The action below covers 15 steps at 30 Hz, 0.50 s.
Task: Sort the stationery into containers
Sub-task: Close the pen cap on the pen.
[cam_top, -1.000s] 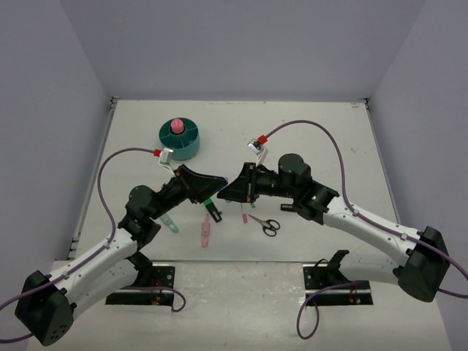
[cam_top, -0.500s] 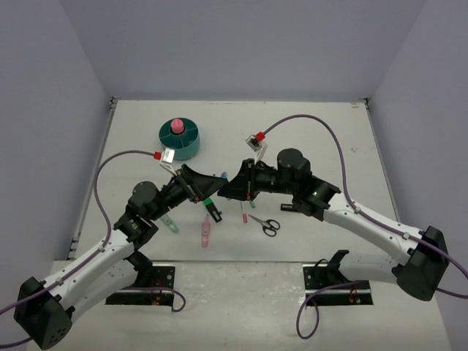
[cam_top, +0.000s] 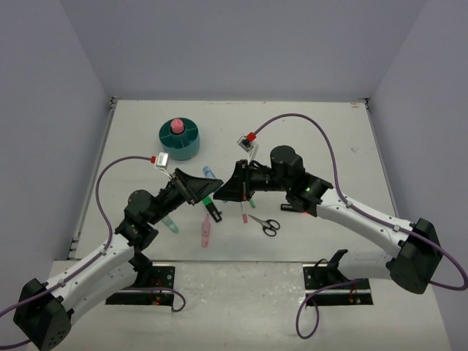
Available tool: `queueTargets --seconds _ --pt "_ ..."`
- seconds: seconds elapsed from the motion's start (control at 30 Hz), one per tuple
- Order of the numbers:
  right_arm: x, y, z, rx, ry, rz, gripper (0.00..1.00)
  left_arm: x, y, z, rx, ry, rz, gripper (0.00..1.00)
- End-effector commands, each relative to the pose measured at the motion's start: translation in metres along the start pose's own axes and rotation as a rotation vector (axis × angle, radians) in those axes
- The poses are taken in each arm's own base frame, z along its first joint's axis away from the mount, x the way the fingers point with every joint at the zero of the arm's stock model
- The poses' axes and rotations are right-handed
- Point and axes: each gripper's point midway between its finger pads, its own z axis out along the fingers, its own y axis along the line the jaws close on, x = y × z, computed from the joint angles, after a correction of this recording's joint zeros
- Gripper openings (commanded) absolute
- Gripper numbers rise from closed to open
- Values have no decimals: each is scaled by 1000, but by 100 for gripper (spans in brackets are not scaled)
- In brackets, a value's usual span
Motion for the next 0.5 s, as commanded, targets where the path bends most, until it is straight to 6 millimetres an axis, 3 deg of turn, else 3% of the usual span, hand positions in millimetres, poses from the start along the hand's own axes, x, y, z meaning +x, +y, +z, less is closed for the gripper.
queueTargets --seconds 0.0,0.13,0.47 --pt "-3 16 -10 -45 -16 -57 0 -20 -20 -1 53 -90 109 49" --pt "4 10 -17 -13 -14 -52 0 -31 -26 -4 42 -142 207 49" --pt "4 20 -22 -43 -12 -65 0 -25 -39 -1 112 -93 296 48"
